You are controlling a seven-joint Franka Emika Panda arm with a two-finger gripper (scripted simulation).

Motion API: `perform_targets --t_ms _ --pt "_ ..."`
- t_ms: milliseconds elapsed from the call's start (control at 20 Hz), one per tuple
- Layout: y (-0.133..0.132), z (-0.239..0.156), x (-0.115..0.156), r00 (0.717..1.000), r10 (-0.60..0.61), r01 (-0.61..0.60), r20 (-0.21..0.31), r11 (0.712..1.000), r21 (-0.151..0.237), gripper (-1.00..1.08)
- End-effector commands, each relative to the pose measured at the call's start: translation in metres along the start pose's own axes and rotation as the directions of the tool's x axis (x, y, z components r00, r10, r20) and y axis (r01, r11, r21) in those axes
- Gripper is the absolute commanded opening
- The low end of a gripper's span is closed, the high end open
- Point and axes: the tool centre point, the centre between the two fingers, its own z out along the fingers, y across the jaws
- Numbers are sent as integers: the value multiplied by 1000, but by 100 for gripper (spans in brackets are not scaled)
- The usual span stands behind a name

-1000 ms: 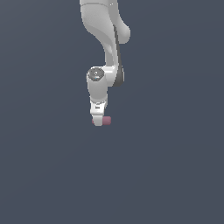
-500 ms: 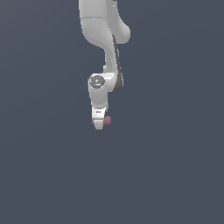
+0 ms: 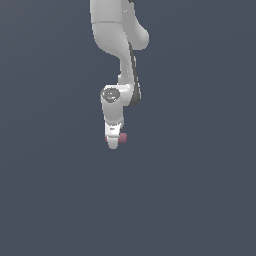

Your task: Pick up the object and move it to a goal position.

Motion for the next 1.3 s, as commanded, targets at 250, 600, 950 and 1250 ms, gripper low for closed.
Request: perform_targets --t_ms 250,600,950,1250 --pt "0 -1 1 1000 0 0 0 1000 0 -100" --pt "6 -22 14 1000 0 0 0 1000 0 -100" --pt "19 -67 43 1000 -1 1 0 1000 1 -100" --pt "35 -122 78 1000 -2 2 -1 1000 1 -100"
